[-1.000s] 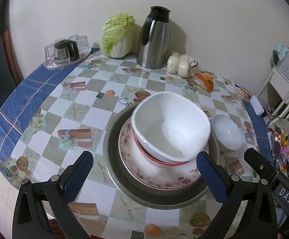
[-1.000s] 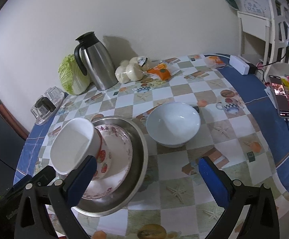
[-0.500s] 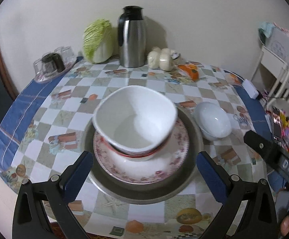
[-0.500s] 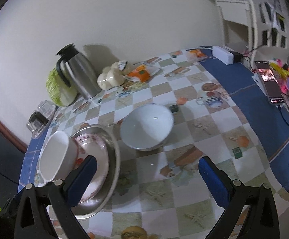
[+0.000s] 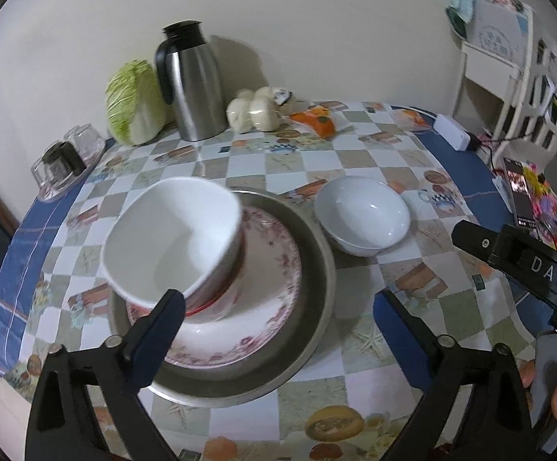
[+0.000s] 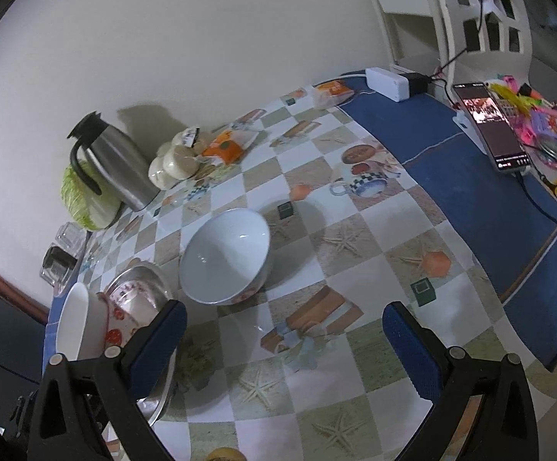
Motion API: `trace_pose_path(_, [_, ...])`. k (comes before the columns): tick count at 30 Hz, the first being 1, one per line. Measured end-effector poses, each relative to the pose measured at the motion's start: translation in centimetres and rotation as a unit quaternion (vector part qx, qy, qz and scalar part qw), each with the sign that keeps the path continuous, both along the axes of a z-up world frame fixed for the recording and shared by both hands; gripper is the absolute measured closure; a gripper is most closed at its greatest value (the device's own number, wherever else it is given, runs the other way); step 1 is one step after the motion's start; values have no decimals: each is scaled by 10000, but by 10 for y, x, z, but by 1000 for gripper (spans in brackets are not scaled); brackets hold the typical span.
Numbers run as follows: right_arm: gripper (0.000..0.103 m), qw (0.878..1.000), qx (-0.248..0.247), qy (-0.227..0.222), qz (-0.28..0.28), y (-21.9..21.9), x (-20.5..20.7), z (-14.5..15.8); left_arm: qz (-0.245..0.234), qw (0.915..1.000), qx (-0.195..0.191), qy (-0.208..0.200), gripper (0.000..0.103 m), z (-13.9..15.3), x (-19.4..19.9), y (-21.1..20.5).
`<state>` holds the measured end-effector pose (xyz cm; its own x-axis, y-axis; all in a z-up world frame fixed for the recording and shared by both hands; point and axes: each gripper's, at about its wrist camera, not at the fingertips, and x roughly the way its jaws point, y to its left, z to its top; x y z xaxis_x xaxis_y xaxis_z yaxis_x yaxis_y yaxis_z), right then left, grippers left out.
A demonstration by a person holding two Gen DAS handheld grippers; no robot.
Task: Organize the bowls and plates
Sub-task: 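Move the left gripper toward the white round bowl, then grasp the white round bowl rim with the left gripper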
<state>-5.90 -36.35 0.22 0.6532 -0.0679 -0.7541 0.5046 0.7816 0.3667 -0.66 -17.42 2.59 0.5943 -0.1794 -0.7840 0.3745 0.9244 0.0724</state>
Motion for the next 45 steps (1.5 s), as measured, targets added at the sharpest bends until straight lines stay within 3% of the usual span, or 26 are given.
trace_pose_path(7, [0, 9999, 7, 76, -99, -16, 6, -11, -294, 9996, -6, 17, 10, -2, 9, -27])
trace_pose_path(11, [2, 9998, 40, 85, -169, -27, 11, -18, -415, 9990, -47, 155, 19, -3, 21, -41])
trace_pose_path(22, [25, 9993, 365, 65, 0, -35, 35, -41, -292, 9982, -79, 519, 20, -8, 70, -64])
trace_pose_path(24, [31, 9991, 417, 84, 68, -33, 42, -46, -322, 9977, -39, 596, 27, -12, 77, -71])
trace_pose_path(27, [38, 9989, 440, 142, 112, -31, 51, -52, -340, 9970, 45, 688, 28, -18, 87, -78])
trace_pose_path(35, [46, 9982, 555, 139, 173, -32, 67, -64, -254, 9965, 181, 776, 28, -33, 110, -85])
trace_pose_path(45, [69, 9975, 531, 138, 448, -18, 84, -70, -263, 9962, 202, 804, 29, -42, 121, -87])
